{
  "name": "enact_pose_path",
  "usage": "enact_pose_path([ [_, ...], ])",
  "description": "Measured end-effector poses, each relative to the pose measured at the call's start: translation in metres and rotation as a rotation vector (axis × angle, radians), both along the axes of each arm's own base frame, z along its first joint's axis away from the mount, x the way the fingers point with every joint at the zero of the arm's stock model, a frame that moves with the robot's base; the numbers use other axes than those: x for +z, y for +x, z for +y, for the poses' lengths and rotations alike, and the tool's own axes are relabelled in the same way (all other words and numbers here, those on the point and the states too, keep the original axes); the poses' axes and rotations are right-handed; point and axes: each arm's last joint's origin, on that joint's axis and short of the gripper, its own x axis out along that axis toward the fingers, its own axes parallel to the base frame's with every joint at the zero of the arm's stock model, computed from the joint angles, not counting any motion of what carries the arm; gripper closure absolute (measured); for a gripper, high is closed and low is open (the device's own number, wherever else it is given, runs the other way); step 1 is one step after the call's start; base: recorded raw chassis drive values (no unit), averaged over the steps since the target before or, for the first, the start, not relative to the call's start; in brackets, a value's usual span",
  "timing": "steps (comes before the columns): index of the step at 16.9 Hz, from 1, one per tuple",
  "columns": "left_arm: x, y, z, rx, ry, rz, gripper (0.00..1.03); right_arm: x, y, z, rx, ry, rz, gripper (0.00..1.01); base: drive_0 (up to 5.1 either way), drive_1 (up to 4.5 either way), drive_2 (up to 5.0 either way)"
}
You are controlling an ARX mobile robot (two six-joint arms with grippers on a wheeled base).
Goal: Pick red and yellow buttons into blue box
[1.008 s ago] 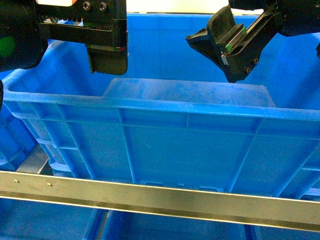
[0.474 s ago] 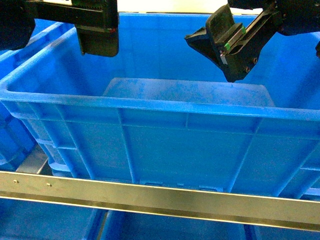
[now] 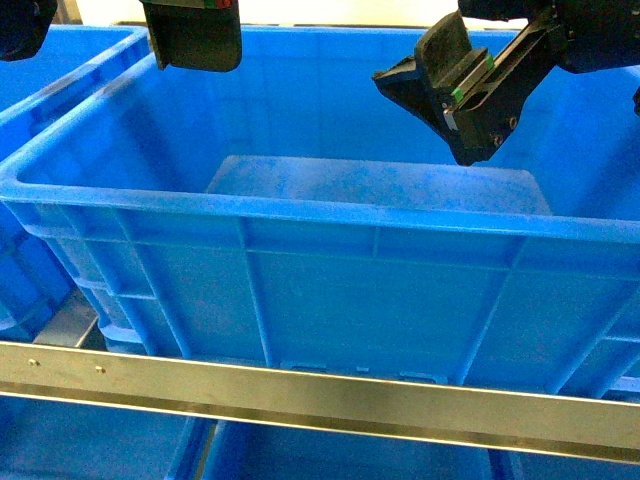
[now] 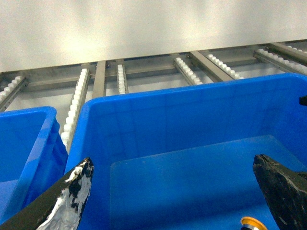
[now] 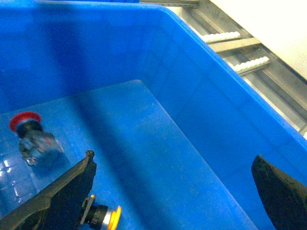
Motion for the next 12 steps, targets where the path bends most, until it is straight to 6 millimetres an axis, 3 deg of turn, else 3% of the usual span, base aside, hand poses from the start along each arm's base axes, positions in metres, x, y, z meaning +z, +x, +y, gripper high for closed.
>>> enact_pose_path([
  [6,-0.001,0.0,0.0,0.011,0.001,0.01,0.06,0.001,0.0,0.001,-0.021,0.012,-0.014,0.04,0.0,0.0,0.0],
  [8,-0.009,-0.014,0.014,0.179,-0.018,0.052,0.25,-0.004,-0.017,-0.007,-0.393,0.204,-0.113,0.23,0.0,0.0,0.0],
  [10,-0.022,-0.035,0.044,0.264,-0.04,0.045,0.47,-0.019,-0.049,-0.047,-0.689,0.395,-0.119,0.45,0.0,0.0,0.0],
  [12,-0.035,-0.052,0.056,0.238,-0.038,0.055,0.69,-0.033,-0.075,-0.067,-0.721,0.466,-0.095,0.67,0.0,0.0,0.0],
])
